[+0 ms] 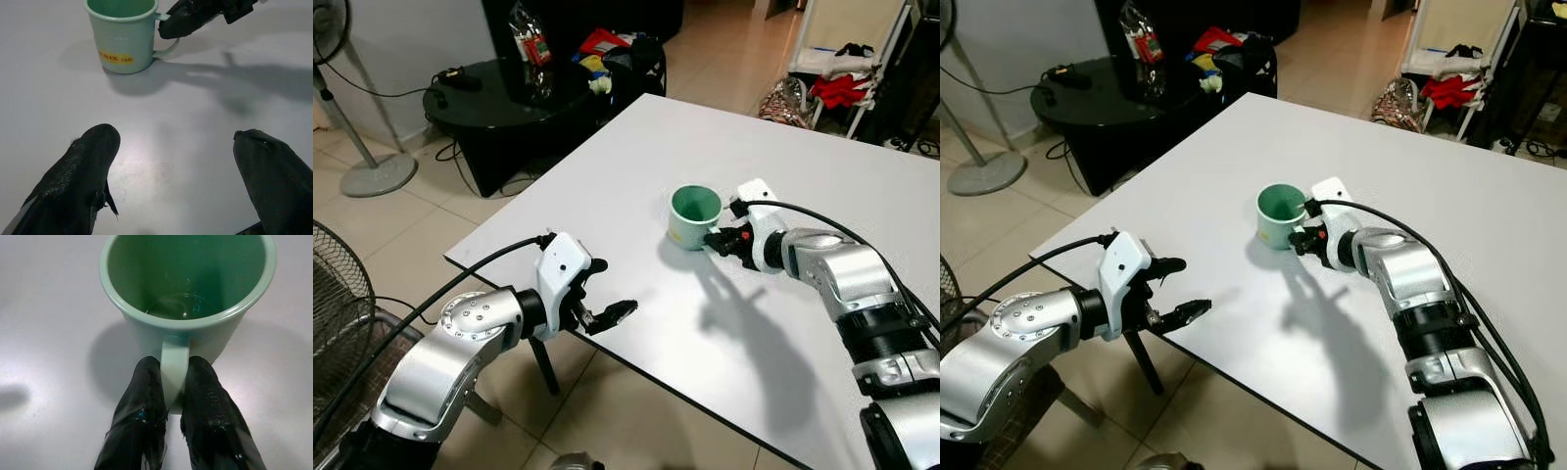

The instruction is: Setting the table

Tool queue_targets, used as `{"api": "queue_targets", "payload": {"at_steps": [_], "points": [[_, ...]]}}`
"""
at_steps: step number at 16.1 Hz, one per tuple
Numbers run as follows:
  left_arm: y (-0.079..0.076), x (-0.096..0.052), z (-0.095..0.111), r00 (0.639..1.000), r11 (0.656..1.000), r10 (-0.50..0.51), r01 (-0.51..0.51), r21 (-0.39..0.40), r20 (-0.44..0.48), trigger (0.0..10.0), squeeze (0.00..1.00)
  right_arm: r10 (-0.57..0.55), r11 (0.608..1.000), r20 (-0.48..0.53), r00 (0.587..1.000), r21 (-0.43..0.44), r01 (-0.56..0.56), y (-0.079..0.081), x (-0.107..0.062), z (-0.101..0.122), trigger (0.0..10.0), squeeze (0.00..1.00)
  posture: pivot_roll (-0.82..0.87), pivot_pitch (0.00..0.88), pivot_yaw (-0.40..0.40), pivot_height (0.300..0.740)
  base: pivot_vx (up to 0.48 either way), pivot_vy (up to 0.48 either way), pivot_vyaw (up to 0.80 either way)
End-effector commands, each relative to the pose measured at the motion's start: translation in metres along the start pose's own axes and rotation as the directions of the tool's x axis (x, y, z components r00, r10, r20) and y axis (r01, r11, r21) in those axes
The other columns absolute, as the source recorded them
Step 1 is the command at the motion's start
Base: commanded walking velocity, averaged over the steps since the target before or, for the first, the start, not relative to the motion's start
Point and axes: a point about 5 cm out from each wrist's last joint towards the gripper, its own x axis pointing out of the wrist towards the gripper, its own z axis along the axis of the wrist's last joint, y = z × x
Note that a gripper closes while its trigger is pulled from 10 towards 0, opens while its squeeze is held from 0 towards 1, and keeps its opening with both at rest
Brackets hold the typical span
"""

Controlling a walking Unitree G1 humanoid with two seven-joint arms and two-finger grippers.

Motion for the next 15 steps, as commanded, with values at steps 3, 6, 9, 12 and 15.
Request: {"api": "queue_targets", "payload": {"at_steps": [3, 6, 9, 12, 15], "points": [[0.002, -0.002, 0.001, 1.0, 1.0, 0.002, -0.002, 0.013, -0.005, 10.0, 0.0, -0.032, 0.999, 0.034, 0.999, 0.012, 0.032, -0.007, 0.009, 0.009, 10.0, 0.0, 0.09, 0.0, 0.068, 0.74, 0.0, 0.0, 0.0], [0.003, -0.002, 0.002, 1.0, 1.0, -0.001, 0.001, 0.019, -0.008, 10.0, 0.0, -0.05, 0.999, 0.039, 0.998, 0.011, 0.05, -0.012, 0.019, 0.017, 10.0, 0.0, 0.11, 0.0, 0.069, 0.74, 0.0, 0.0, 0.0], [0.003, -0.006, 0.001, 1.0, 1.0, 0.006, -0.006, 0.021, -0.015, 10.0, 0.0, -0.055, 0.999, 0.043, 0.998, 0.004, 0.054, -0.013, 0.023, 0.023, 10.0, 0.0, 0.12, 0.0, 0.059, 0.74, 0.0, 0.0, 0.0], [0.002, -0.007, 0.001, 1.0, 1.0, 0.009, -0.009, 0.02, -0.017, 10.0, 0.0, -0.045, 0.999, 0.035, 0.998, -0.004, 0.045, -0.014, 0.028, 0.024, 10.0, 0.0, 0.12, 0.0, 0.055, 0.74, 0.0, 0.0, 0.0], [0.003, -0.006, 0.002, 1.0, 1.0, 0.01, -0.01, 0.021, -0.015, 10.0, 0.0, -0.038, 0.999, 0.044, 0.998, 0.003, 0.038, -0.015, 0.028, 0.027, 10.0, 1.0, 0.12, 0.0, 0.057, 0.74, 0.0, 0.0, 0.0]]}}
